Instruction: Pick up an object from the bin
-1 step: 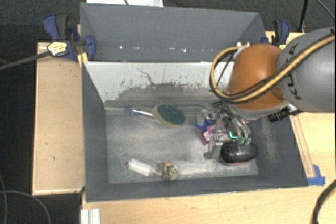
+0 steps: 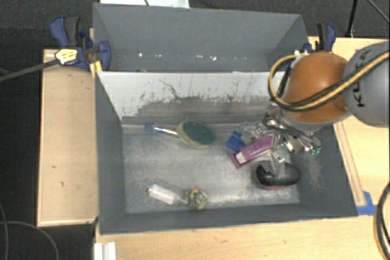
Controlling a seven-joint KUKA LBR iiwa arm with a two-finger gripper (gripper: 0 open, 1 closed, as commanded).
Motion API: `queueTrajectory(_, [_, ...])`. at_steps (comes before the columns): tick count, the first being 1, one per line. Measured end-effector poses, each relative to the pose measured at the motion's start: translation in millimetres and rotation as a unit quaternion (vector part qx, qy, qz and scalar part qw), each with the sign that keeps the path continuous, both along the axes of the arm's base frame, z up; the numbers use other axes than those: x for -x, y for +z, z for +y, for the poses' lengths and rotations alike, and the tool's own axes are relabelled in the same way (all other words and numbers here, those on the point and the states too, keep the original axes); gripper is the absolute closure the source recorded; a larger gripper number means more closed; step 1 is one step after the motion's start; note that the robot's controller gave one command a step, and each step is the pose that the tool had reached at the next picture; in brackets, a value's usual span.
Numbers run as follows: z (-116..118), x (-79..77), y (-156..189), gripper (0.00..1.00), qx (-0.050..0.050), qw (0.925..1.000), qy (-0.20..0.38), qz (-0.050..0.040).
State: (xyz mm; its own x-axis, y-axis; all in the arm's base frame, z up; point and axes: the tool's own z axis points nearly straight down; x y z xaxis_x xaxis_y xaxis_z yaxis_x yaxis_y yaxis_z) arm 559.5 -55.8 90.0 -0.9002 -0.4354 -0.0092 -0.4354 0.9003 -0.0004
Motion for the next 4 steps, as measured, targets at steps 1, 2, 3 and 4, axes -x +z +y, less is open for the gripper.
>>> queueTrajectory(1, [20.8, 1.6, -12.2, 0.00, 0.000, 0.9963, -0.086, -0.0069])
queueTrajectory(2, [20.8, 1.7, -12.2, 0.00, 0.000, 0.9962, -0.087, -0.0068])
queueTrajectory(3, [21.0, 4.5, -14.6, 1.00, 0.001, 0.9963, -0.086, -0.0019])
queueTrajectory(4, [26.8, -2.7, 138.3, 1.00, 0.001, 0.9948, -0.102, 0.0007])
